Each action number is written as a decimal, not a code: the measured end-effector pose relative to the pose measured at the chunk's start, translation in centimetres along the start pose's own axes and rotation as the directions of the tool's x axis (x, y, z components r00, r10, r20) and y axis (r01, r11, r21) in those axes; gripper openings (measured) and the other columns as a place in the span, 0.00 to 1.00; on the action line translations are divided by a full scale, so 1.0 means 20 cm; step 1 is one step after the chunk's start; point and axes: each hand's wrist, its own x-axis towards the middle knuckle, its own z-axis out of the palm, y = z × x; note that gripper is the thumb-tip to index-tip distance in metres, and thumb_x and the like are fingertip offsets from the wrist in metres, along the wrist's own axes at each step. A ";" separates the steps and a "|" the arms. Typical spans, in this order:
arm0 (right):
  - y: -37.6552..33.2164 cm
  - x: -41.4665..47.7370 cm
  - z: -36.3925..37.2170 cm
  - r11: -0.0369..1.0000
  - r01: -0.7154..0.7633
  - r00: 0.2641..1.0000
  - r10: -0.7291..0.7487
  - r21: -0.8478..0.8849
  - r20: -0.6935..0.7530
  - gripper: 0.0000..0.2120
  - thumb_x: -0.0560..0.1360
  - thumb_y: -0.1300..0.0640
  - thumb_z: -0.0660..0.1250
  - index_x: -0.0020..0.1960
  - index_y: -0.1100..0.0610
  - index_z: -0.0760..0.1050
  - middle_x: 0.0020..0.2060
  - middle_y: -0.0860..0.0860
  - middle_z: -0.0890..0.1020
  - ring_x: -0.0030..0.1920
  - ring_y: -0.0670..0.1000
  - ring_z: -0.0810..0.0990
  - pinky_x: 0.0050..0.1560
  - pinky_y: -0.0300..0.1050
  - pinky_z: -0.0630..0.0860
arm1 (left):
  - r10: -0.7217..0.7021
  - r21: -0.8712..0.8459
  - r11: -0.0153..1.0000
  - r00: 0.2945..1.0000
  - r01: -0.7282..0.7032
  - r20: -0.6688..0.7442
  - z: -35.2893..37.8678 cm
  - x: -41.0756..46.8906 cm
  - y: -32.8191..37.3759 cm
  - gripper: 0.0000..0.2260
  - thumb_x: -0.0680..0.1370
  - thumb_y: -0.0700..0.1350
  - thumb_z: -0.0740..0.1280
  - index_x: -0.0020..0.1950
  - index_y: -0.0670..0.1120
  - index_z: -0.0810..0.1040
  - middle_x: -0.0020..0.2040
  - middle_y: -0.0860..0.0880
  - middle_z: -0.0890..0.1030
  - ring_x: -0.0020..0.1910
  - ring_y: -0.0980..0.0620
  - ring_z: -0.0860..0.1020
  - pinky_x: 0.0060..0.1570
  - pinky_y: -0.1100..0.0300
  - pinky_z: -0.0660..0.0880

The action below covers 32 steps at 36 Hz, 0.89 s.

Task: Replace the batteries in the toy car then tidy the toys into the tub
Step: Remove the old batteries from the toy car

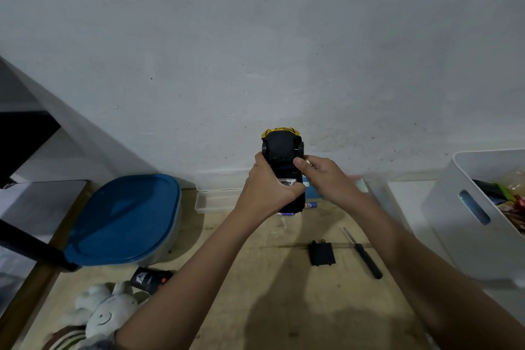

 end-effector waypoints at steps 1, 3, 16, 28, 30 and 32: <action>0.02 0.01 0.01 1.000 -0.018 1.000 0.018 0.003 -0.015 0.19 0.79 0.49 0.57 0.32 0.56 0.63 0.20 0.45 0.66 0.19 0.41 0.63 0.25 0.33 0.60 | 0.003 -0.019 1.000 1.000 -0.002 0.019 -0.01 0.00 0.00 0.25 0.67 0.49 0.73 0.58 0.48 0.65 0.47 0.53 0.76 0.44 0.58 0.77 0.41 0.62 0.77; 0.04 0.02 0.02 0.997 -0.057 0.997 0.059 0.053 -0.040 0.19 0.78 0.45 0.58 0.37 0.58 0.66 0.22 0.46 0.62 0.21 0.43 0.59 0.25 0.36 0.57 | 0.016 -0.046 0.999 0.998 -0.013 0.059 -0.02 0.01 -0.01 0.24 0.68 0.49 0.73 0.59 0.49 0.66 0.48 0.55 0.76 0.45 0.60 0.77 0.41 0.65 0.74; 0.04 0.02 0.01 0.932 -0.202 0.978 0.179 0.299 0.103 0.18 0.78 0.43 0.58 0.41 0.57 0.74 0.27 0.51 0.66 0.20 0.45 0.62 0.21 0.35 0.57 | 0.121 -0.233 0.972 0.892 -0.018 0.437 -0.13 0.01 -0.14 0.55 0.70 0.41 0.75 0.73 0.62 0.32 0.61 0.64 0.70 0.57 0.69 0.74 0.56 0.65 0.75; 0.05 0.01 0.02 0.993 0.098 0.966 -0.109 -0.061 -0.232 0.15 0.77 0.51 0.62 0.60 0.55 0.77 0.49 0.48 0.80 0.48 0.43 0.76 0.45 0.24 0.70 | 0.091 -0.226 0.974 0.959 -0.029 0.270 -0.14 0.01 -0.20 0.57 0.66 0.45 0.78 0.72 0.66 0.34 0.61 0.68 0.65 0.59 0.68 0.70 0.57 0.65 0.73; 0.06 0.00 0.02 0.972 0.183 0.955 -0.210 -0.145 -0.207 0.16 0.77 0.51 0.63 0.63 0.53 0.75 0.53 0.52 0.82 0.52 0.48 0.79 0.51 0.28 0.72 | 0.088 -0.222 0.975 0.963 -0.031 0.253 -0.14 0.02 -0.20 0.57 0.66 0.46 0.78 0.72 0.65 0.33 0.62 0.69 0.64 0.60 0.66 0.70 0.55 0.67 0.72; 0.06 -0.01 0.02 0.944 0.242 0.953 -0.275 -0.224 -0.129 0.16 0.76 0.50 0.65 0.63 0.50 0.75 0.56 0.52 0.82 0.57 0.49 0.79 0.58 0.43 0.75 | 0.090 -0.225 0.974 0.967 -0.035 0.237 -0.14 0.02 -0.20 0.57 0.66 0.46 0.78 0.72 0.65 0.33 0.62 0.67 0.65 0.60 0.64 0.70 0.54 0.68 0.73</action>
